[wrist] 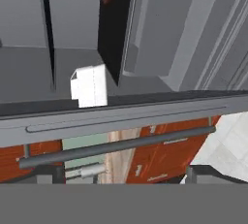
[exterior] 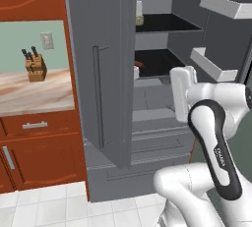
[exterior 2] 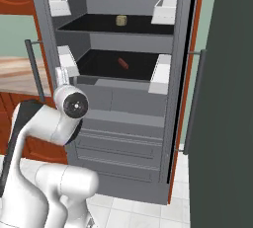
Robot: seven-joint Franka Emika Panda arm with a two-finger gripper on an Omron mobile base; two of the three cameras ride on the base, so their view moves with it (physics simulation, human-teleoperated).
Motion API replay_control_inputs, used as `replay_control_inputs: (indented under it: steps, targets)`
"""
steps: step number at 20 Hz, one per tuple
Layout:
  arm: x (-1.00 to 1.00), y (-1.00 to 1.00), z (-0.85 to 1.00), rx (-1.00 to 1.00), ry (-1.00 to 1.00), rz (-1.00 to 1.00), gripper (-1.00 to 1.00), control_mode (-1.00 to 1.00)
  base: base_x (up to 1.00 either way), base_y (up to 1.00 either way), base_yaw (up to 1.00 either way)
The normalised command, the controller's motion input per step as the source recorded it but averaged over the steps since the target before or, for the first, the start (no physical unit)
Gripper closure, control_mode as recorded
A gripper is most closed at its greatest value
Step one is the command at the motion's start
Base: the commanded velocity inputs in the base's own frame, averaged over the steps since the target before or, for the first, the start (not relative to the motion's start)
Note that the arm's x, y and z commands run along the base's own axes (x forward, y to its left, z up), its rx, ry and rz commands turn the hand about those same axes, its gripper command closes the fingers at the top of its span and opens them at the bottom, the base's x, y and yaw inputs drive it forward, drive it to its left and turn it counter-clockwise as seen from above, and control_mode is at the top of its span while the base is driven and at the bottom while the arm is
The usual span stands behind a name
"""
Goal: Retrieve the sausage and cheese from the fridge and place them on the cutting board on the counter.
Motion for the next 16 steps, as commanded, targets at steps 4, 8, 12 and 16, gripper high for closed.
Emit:
replay_control_inputs:
  steps: [4,8,12,16]
  targets:
    - [0.59,-0.03,0.1,0.15,-0.16,0.24,-1.0,-1.0,0.0,0.0,0.0]
    - [0.74,0.0,0.0,0.03,-0.06,0.15,-1.0,-1.0,0.0,0.0,0.0]
    - [0.45,-0.01,0.04,0.0,0.06,0.09,-1.0,-1.0,0.0,0.0,0.0]
    - [0.47,-0.09,0.08,0.0,0.06,0.0,-1.0,-1.0,0.0,0.0,0.0]
